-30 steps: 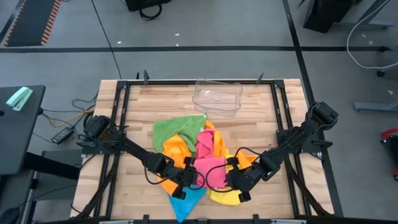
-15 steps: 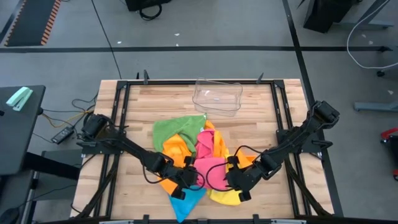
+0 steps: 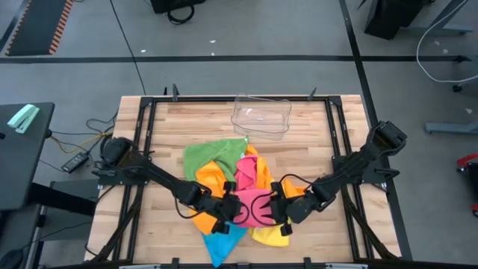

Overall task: Fold microfiber towels
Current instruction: Fold the pink microfiber cloth

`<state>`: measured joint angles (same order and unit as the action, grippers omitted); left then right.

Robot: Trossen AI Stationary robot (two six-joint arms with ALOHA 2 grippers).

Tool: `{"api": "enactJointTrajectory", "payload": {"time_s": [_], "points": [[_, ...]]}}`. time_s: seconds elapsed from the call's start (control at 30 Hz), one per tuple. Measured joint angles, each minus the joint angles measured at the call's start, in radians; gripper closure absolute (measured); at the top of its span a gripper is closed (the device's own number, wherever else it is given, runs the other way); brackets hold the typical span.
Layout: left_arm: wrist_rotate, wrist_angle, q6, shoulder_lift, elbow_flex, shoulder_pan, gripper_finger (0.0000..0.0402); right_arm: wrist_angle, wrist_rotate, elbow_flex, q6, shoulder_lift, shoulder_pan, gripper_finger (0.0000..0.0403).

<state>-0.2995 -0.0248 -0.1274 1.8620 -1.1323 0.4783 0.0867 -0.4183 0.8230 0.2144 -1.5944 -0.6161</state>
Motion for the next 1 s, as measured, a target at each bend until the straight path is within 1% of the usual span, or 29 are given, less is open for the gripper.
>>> {"api": "enactJointTrajectory", "payload": {"time_s": [0.1,0.17,0.33,0.43,0.53,0.7,0.8,0.93,1.0], "points": [[0.074,-0.008,-0.014,0.026,0.000,0.003,0.0280,0.026,-0.001,-0.052,0.022,0.000,0.014,0.0273],[0.099,-0.016,-0.024,0.027,0.001,0.010,0.0279,0.026,0.000,-0.077,0.042,0.000,0.022,0.0273],[0.103,-0.011,-0.013,0.022,0.001,0.029,0.0276,0.022,0.000,-0.110,0.078,0.000,0.044,0.0273],[0.103,-0.005,0.006,0.007,0.000,0.031,0.0279,0.003,0.013,-0.078,0.070,0.000,0.043,0.0273],[0.104,-0.009,0.001,-0.012,0.001,0.020,0.0284,-0.076,0.015,-0.012,0.070,0.000,0.041,0.0273],[0.094,-0.003,-0.057,-0.020,0.000,-0.019,0.0278,-0.294,-0.011,0.100,0.183,0.000,0.070,0.0273],[0.095,-0.011,-0.072,-0.020,0.000,-0.029,0.0269,-0.372,-0.030,0.142,0.211,0.010,0.093,0.0270],[0.097,-0.016,-0.073,-0.020,0.000,-0.027,0.0260,-0.462,0.010,0.152,0.253,0.027,0.126,0.0251],[0.098,-0.019,-0.076,-0.020,0.000,-0.024,0.0257,-0.494,0.054,0.148,0.277,0.030,0.148,0.0240]]}}
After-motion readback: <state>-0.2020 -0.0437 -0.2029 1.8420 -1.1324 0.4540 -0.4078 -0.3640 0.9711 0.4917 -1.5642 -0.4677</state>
